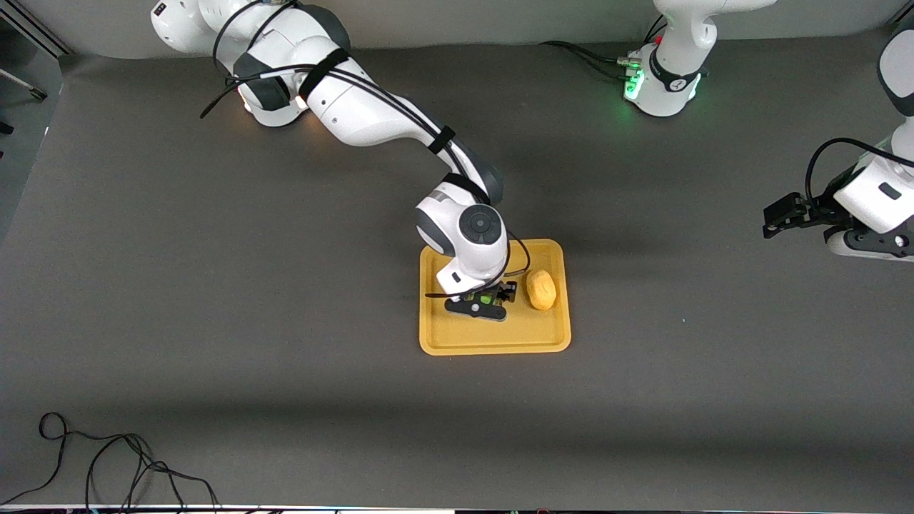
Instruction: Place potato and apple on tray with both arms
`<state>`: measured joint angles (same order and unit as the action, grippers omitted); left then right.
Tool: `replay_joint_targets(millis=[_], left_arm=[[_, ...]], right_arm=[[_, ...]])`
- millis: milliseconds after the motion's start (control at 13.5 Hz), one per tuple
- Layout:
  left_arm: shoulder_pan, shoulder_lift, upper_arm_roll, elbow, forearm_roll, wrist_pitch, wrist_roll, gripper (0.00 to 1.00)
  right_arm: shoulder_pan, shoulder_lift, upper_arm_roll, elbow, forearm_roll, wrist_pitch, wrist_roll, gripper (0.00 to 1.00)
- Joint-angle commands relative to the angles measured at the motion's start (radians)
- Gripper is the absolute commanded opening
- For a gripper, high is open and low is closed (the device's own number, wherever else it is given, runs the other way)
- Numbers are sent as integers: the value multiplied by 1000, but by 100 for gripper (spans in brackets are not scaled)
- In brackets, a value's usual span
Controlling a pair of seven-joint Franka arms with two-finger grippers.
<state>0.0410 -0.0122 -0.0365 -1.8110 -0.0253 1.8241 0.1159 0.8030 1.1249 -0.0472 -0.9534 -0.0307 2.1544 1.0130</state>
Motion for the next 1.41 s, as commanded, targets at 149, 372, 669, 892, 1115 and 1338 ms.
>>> replay_joint_targets(millis=[149,372,669,892,1115,1338], left_arm=[[2,-6,-5,-11,4,24,-18,99],[-1,-6,-5,-11,18,24,-16,99],[-6,-15,-11,-11,38,30,-15,99],[-4,-15,-11,-14,35,37,-16,99],[-4,-9,-11,-18,35,35,-16,99],[-4,-14,-11,-16,35,24,-18,99]], right_arm=[[-1,-101,6,38,-12,-152,10,100],[-8,-233,4,36,-8,-307,4,100],[-54,-403,-6,30,-14,-480,-49,100],[-139,-584,-19,-77,-17,-649,-328,100],[-220,-779,-36,-282,-18,-653,-499,100],[-382,-963,-26,-489,-12,-611,-657,100]])
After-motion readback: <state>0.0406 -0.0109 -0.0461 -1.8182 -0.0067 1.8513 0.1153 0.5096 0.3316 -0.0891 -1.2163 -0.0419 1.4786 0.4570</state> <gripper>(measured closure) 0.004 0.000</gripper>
